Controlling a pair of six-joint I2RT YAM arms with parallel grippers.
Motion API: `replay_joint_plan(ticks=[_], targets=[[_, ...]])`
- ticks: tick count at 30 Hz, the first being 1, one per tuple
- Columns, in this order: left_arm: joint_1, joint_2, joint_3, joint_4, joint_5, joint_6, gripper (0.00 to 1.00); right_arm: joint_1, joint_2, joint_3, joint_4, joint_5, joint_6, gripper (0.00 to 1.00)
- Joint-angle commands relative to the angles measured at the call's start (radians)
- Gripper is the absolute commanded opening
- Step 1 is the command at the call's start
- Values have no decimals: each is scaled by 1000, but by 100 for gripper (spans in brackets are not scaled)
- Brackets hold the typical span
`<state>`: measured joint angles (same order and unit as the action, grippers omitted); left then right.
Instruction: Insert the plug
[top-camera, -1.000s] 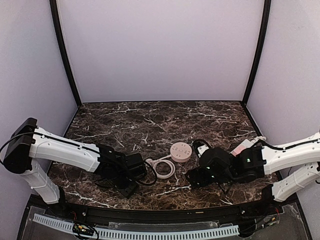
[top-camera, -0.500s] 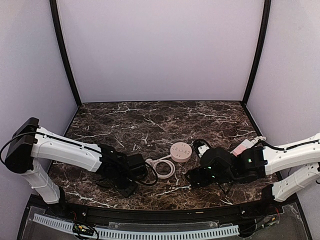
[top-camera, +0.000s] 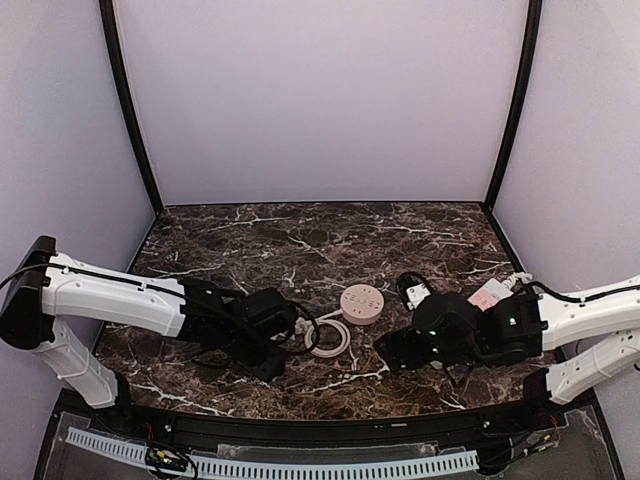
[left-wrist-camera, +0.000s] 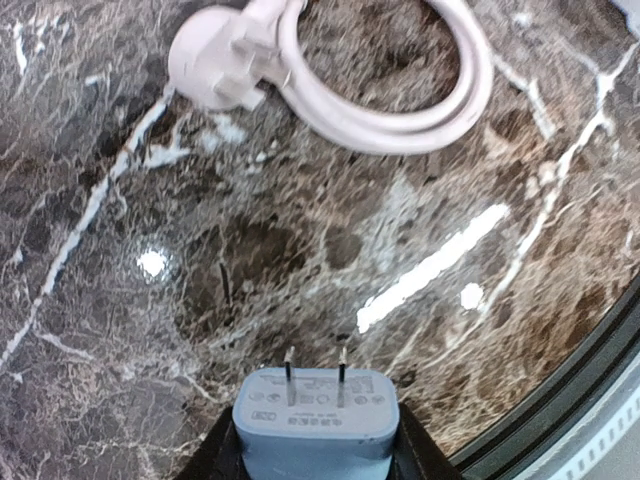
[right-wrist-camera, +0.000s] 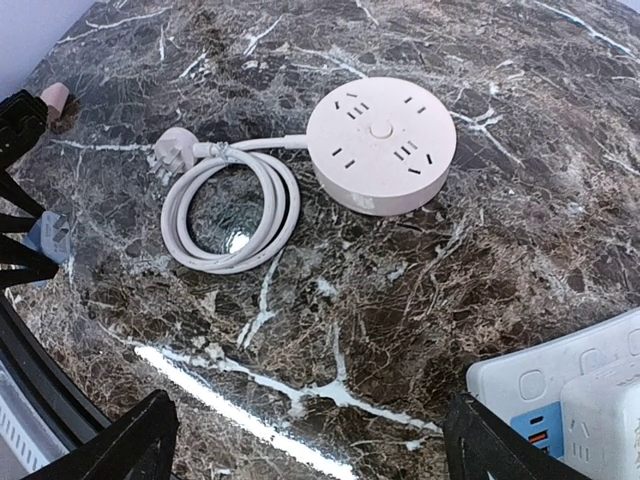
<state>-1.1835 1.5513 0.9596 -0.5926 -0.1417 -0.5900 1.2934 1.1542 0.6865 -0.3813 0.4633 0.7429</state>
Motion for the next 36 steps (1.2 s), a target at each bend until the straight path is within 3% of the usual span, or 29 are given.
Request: replay_joint_plan(ticks=[1,5,7,13,22,29,36], targets=[[15,-54,29,119,-1,-34,23,-3,-63,-31,54,72,15,92],[29,-56,41,200,2,-65,4,-3,-127,-84,139,118,5,91],[39,-62,40,253,4,-87,1,-3,-161,-111,199,137,-9,90],[69,-90,29,401,-14,-152,1,-2,-227,-207,453,164,-104,89],[128,-97,23,597,12,-267,1,-1,-203,-295,803,208,-199,89],[135,-85,66,727,42,-320,1,18,-61,-341,1152,239,-293,89],[136,-87,73,788,33,-377,1,33,90,-277,1321,218,-391,88]])
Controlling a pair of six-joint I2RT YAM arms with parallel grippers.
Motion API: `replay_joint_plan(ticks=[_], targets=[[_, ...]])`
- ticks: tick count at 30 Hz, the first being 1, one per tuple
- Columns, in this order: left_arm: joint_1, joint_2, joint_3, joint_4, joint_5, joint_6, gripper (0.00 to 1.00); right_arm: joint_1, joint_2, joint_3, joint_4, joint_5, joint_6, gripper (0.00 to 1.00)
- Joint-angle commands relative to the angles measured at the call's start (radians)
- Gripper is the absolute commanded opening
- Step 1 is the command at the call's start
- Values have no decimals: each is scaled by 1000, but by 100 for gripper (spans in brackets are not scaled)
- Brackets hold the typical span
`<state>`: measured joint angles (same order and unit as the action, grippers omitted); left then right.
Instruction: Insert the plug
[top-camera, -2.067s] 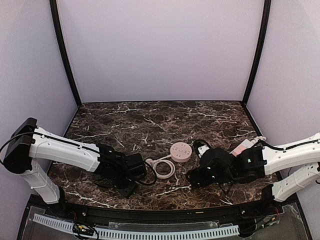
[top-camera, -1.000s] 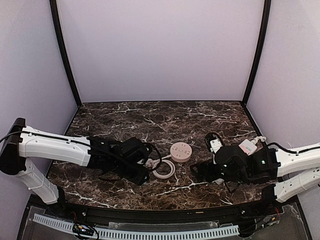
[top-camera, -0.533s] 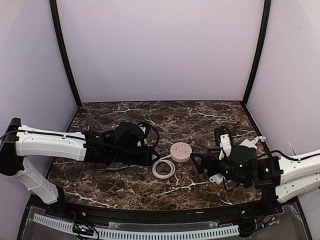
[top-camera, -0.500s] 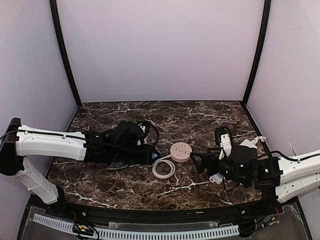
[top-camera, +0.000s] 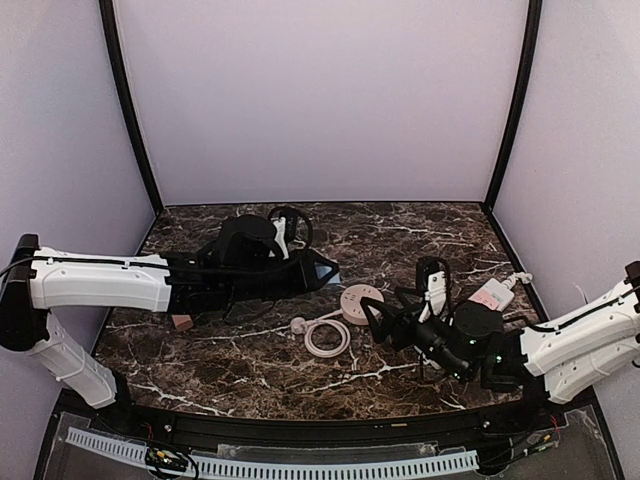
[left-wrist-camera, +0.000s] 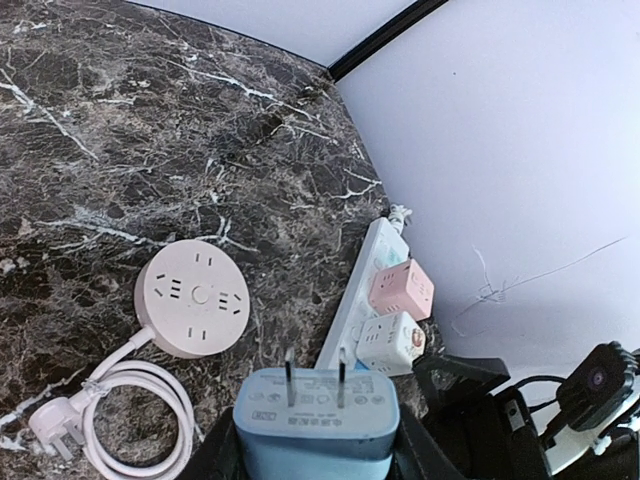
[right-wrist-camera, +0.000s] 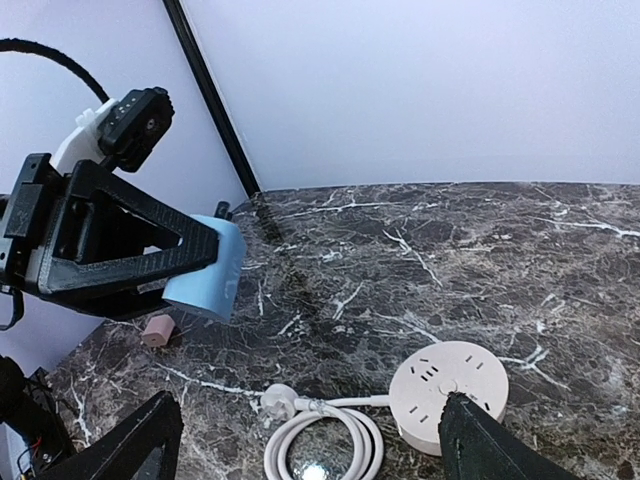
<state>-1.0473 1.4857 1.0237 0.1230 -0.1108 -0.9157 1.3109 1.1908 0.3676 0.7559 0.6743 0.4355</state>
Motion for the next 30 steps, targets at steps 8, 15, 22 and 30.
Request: replay_joint_plan(ticks=[8,15,22,30], targets=[[1,-71,-28,155,-33,-129,1,25,149,94,338,-18,-189,84],[1,-101,-41,177,-44,-170,1,49,257,206,384,-11,-272,82],[3,-130,-76,228,-30,-205,1,51,369,292,496,52,-337,75],[2,-166,-99,246,-12,-214,1,51,459,367,559,85,-399,66]])
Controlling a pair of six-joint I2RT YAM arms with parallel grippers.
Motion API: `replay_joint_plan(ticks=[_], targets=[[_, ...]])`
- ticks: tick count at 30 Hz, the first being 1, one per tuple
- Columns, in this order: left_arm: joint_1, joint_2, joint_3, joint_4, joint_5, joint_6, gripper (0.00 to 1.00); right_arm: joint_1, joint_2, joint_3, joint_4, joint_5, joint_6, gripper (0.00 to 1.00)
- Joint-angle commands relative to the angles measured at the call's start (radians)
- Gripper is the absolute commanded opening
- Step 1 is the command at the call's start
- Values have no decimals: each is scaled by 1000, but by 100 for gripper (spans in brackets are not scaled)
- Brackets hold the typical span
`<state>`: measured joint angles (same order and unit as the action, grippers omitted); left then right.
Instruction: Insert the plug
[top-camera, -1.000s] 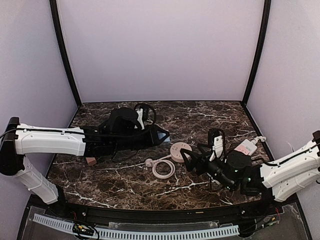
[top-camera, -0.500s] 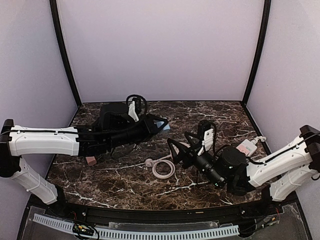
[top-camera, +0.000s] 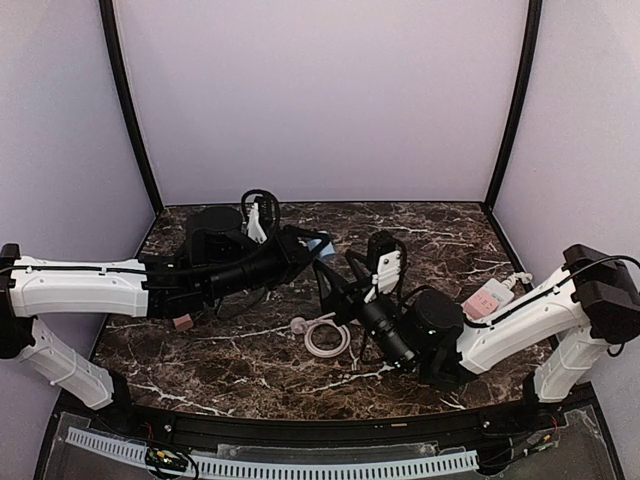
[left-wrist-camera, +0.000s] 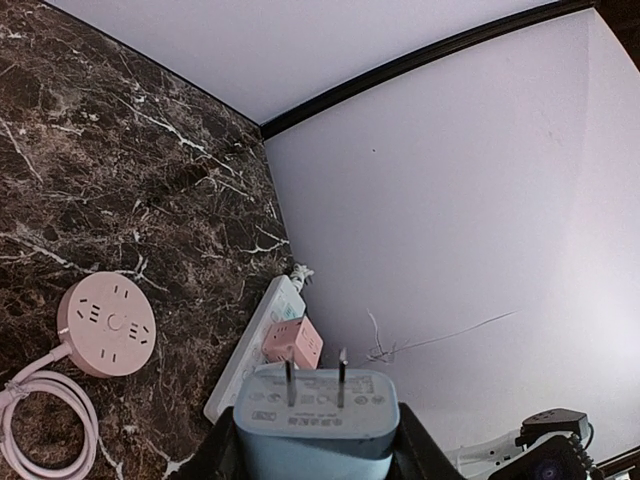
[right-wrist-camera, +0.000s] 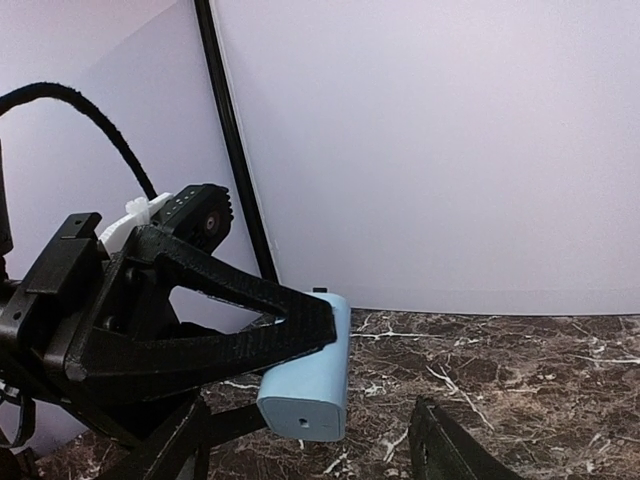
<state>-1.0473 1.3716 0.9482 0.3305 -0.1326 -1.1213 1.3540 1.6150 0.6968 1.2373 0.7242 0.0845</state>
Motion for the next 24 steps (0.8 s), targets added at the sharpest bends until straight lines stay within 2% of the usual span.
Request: replay_joint_plan(ticks=[1,15,24], targets=[[2,-54,-25,38,9,-10,1,7,43,46,79,34,-50,66],[2,-75,-52,60,16,-26,1,7,136,153,133,63,-149,46],[2,-69,-52,71,24,-32,1,6,165,187,140,73,-191,38]])
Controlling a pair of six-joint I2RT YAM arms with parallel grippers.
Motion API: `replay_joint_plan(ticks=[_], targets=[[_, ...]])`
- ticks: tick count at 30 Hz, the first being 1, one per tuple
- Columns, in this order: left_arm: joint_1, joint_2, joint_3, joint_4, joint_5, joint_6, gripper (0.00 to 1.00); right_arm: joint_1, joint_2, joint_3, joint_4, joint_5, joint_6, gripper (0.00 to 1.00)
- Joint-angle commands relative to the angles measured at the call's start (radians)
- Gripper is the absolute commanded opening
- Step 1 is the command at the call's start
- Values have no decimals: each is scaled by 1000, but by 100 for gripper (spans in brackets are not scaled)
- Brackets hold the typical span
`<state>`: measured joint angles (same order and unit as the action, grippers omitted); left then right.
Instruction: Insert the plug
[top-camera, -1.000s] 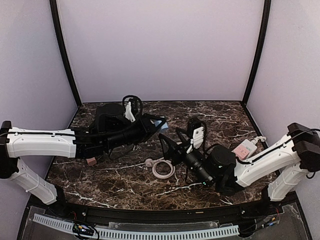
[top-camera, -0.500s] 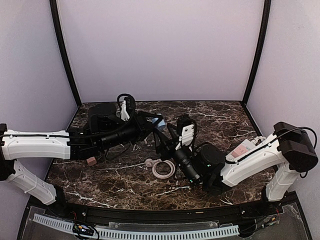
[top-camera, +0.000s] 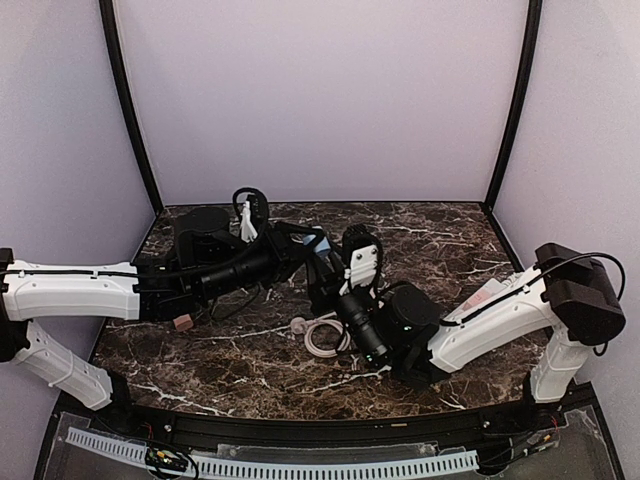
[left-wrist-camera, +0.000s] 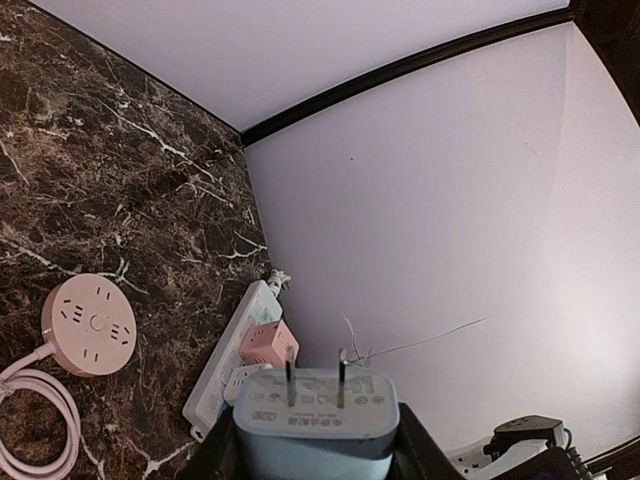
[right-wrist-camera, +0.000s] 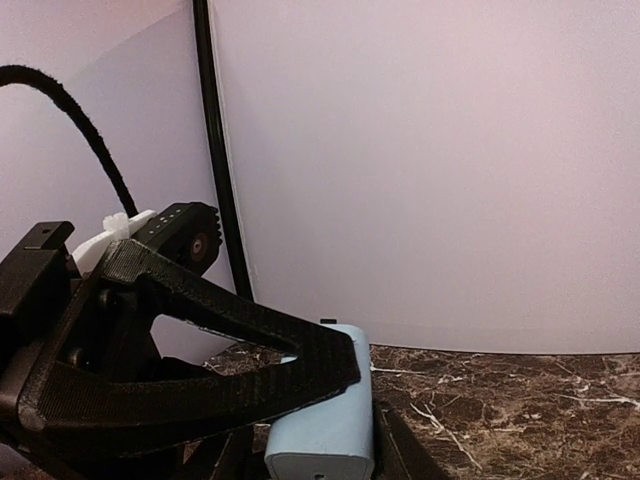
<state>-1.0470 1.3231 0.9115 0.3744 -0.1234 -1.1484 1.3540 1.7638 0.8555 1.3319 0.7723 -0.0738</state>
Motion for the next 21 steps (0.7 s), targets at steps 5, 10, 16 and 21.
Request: replay_joint_plan(ticks=[5,10,16,21], targets=[[2,-17,-20,33,17,-11,1,6,23,39,45,31,-55,32],[2,-11,-21,41,23,-15,1,5,27,49,29,33,-55,29],[2,-3,-20,46,29,-16,1,3,32,63,-3,28,-47,29],[2,-2,-23,51,28,-17,1,3,31,73,-29,18,-34,32]])
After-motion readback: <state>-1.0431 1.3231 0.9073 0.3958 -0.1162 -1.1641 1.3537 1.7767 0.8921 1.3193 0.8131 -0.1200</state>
